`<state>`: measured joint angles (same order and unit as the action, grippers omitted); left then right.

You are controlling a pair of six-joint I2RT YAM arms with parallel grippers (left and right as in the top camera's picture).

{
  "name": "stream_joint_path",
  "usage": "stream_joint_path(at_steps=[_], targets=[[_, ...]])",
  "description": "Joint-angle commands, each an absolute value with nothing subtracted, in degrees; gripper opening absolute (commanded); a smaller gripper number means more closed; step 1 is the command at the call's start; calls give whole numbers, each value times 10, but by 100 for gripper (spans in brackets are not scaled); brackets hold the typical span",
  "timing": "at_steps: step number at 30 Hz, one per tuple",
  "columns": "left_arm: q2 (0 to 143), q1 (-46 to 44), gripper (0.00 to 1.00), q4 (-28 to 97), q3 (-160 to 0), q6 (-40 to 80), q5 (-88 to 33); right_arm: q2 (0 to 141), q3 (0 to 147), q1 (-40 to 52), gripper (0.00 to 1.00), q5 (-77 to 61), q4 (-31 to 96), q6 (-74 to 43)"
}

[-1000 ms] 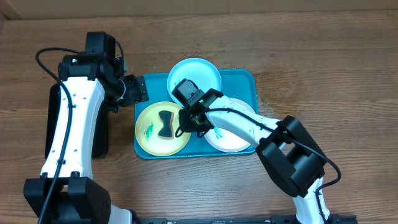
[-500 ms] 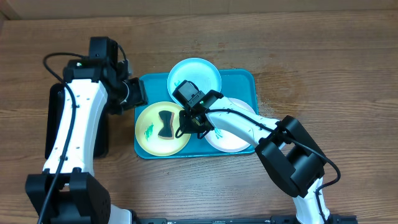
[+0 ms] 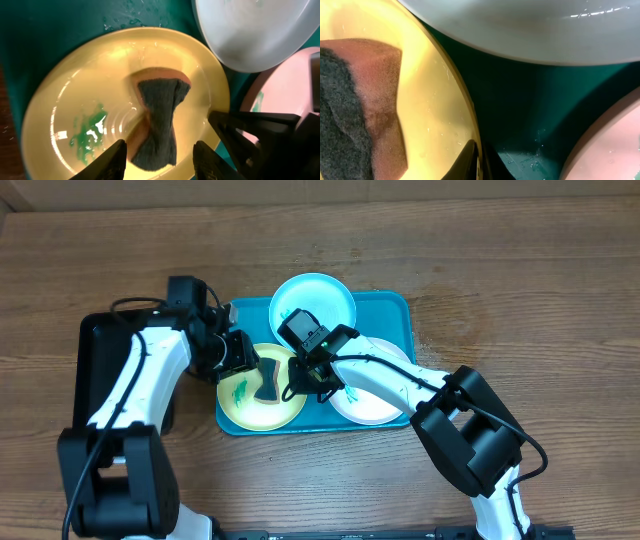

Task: Clean dirty plates on tray and stack at the side
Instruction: 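Scrub the yellow plate with the sponge in the left gripper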

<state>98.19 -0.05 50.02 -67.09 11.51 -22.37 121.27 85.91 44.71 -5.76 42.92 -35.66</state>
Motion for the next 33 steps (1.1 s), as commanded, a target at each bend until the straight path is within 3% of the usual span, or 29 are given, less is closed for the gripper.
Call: stream_joint_path(at_steps=[1, 22, 30, 33], targets=[[1013, -22, 45, 480, -663, 90, -243, 1217, 855, 449, 6, -52, 427, -356], [1070, -70, 36, 459, -644, 94, -173, 1217, 855, 449, 6, -52, 427, -356], [1072, -56, 4, 460, -647, 94, -104, 1217, 855, 449, 5, -51, 429, -356], [1072, -46, 4, 464, -647, 94, -63, 1217, 855, 449, 5, -51, 429, -356]])
